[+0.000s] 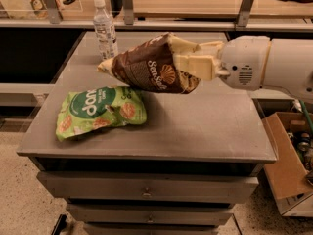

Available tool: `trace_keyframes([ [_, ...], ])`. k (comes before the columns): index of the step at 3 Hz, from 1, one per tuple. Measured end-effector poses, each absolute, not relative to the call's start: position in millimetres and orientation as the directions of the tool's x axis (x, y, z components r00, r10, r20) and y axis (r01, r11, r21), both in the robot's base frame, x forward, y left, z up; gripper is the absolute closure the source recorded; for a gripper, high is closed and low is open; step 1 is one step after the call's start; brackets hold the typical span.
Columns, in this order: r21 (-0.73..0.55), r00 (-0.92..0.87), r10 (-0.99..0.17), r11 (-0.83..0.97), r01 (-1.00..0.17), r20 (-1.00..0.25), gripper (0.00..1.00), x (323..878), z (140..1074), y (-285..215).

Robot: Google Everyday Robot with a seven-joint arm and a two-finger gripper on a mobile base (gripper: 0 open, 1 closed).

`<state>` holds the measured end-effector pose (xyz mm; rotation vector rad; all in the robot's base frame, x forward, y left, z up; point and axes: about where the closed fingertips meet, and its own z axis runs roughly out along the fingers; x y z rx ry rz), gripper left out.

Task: Move brown chip bag near green rice chip bag

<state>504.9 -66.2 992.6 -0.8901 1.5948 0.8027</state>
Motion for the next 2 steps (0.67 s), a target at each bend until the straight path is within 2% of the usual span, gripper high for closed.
trace_keyframes([
  [2, 0.062, -0.114, -0.111, 0.392, -0.918, -0.987, 1.00, 485.5, 1002.1, -33.2],
])
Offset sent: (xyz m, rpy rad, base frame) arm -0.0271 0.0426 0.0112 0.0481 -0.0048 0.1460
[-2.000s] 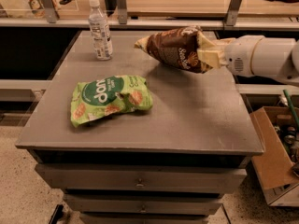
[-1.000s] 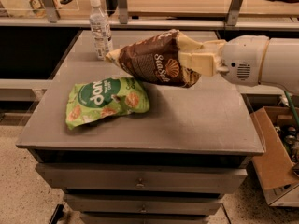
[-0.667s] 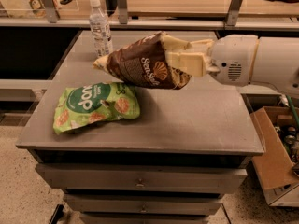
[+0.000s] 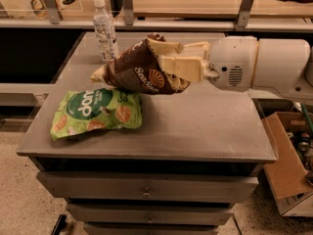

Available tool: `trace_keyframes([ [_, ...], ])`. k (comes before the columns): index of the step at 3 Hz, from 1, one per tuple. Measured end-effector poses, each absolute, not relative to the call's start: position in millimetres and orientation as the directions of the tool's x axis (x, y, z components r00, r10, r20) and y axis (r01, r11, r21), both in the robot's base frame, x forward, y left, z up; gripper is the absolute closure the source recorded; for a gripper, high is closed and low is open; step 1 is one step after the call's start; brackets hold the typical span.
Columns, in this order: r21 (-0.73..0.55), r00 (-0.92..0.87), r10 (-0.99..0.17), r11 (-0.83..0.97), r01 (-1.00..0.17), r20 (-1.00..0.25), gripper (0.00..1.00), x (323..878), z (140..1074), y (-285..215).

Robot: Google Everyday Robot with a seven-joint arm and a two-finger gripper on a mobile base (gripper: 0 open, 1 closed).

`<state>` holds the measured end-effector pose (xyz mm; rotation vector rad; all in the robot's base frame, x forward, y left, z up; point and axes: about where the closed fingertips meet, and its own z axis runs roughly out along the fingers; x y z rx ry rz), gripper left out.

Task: Move brown chip bag near green rice chip bag

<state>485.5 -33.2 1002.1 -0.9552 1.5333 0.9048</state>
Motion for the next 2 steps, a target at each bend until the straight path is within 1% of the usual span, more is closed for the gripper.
trace_keyframes([
  [1, 0.055, -0.110, -0.129, 0.375, -0.925, -0.985, 0.84, 482.9, 1003.0, -27.5],
  [2, 0.073, -0.155, -0.170, 0.413, -0.908, -0.973, 0.61, 487.3, 997.0, -24.7],
])
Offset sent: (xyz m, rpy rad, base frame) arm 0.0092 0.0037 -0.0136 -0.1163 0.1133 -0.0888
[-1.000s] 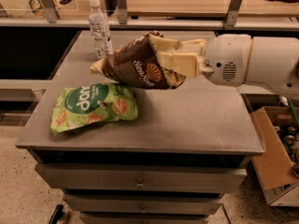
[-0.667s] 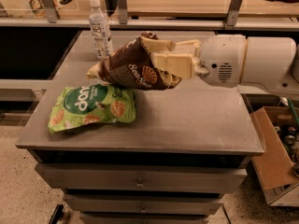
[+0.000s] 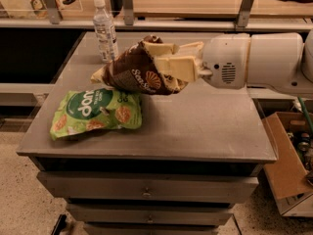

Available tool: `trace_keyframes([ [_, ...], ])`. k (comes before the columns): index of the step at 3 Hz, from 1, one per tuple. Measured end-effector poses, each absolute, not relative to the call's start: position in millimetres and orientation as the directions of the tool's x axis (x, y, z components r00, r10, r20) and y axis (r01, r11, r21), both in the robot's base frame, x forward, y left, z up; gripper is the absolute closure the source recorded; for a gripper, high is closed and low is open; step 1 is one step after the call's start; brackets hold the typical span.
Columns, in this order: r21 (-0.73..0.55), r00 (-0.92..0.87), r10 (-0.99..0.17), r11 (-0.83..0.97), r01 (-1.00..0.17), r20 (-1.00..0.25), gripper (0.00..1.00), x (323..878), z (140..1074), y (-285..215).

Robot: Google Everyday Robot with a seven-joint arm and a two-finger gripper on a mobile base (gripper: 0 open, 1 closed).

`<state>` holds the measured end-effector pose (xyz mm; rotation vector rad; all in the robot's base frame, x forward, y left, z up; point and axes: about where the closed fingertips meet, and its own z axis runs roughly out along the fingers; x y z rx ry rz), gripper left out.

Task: Move brown chip bag near green rice chip bag

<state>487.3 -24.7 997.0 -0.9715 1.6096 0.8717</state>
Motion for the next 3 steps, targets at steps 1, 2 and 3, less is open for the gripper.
trace_keyframes([
  [1, 0.076, -0.159, -0.171, 0.411, -0.908, -0.972, 0.38, 486.6, 997.5, -23.0],
  [2, 0.074, -0.157, -0.174, 0.408, -0.910, -0.972, 0.14, 485.8, 997.9, -20.5],
  [3, 0.073, -0.156, -0.176, 0.405, -0.912, -0.972, 0.00, 485.0, 998.4, -18.1],
])
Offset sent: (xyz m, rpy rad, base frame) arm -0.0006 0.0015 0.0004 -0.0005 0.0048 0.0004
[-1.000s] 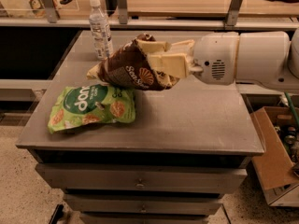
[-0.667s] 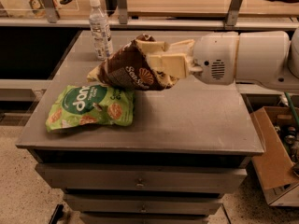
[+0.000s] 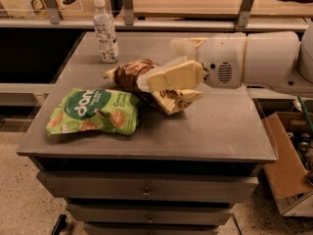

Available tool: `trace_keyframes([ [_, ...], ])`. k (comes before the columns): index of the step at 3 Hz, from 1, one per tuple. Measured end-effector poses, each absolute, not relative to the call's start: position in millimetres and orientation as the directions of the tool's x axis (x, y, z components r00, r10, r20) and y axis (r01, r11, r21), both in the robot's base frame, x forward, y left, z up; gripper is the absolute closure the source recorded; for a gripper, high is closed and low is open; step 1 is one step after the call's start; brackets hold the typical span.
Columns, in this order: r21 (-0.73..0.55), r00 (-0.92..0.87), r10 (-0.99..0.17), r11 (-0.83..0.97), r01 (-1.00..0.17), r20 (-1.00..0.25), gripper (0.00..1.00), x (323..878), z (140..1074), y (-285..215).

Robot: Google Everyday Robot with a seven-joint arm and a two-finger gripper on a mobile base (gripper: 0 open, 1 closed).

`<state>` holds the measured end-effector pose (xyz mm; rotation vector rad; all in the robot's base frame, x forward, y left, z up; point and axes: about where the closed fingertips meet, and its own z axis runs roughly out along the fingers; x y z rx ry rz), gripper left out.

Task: Move brown chip bag near green rice chip bag

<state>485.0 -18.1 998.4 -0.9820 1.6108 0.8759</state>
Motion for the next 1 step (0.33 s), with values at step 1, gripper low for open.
trace_keyframes([
  [1, 0.073, -0.156, -0.176, 0.405, -0.912, -0.972, 0.00, 484.9, 998.4, -18.0],
])
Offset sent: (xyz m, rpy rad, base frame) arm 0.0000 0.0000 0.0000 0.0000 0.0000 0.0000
